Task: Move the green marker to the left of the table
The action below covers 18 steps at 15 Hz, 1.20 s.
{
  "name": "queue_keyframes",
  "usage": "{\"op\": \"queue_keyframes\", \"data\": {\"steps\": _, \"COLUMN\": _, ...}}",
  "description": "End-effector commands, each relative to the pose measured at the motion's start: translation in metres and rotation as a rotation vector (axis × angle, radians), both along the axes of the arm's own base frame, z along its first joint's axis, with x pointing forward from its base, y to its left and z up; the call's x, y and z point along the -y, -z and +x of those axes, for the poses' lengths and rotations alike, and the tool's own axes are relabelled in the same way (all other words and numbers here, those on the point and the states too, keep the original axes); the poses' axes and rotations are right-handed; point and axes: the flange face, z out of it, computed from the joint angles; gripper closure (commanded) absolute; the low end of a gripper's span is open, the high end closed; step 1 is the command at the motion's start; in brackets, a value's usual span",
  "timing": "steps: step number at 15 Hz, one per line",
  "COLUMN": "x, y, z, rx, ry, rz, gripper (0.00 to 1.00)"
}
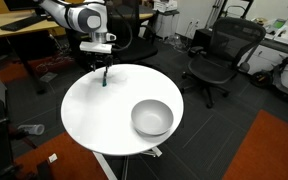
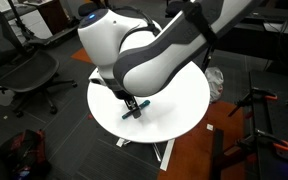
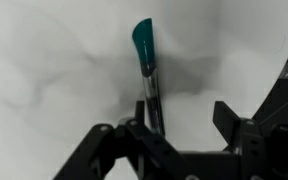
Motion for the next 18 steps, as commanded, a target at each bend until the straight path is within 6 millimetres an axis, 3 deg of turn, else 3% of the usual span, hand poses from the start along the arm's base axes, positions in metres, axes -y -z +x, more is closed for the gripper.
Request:
{"op": "queue_keyframes", "data": {"steps": 1, "x": -0.003, "y": -0.023, "z": 0.005, "rx": 0.042, "ry": 0.016, "rz": 0.007, "gripper": 0.00}}
{"op": "queue_keyframes", "data": {"steps": 13, "x": -0.015, "y": -0.143, "z": -0.017, "rx": 0.186, "ry": 0.003, "rz": 0.009, "gripper": 0.00}}
{"op": "queue_keyframes", "data": {"steps": 16, "x": -0.012, "y": -0.161, "z": -0.028, "rx": 0.202, "ry": 0.020, "rz": 0.010, "gripper": 0.00}}
{"op": "queue_keyframes", "data": {"steps": 17, "x": -0.015, "y": -0.149, "z": -0.010, "rx": 0.179, "ry": -0.002, "rz": 0.010, "gripper": 0.00}}
{"op": "queue_keyframes", "data": {"steps": 18, "x": -0.015, "y": -0.153, "z": -0.012, "rx": 0.183, "ry": -0.001, "rz": 0.009, "gripper": 0.00}}
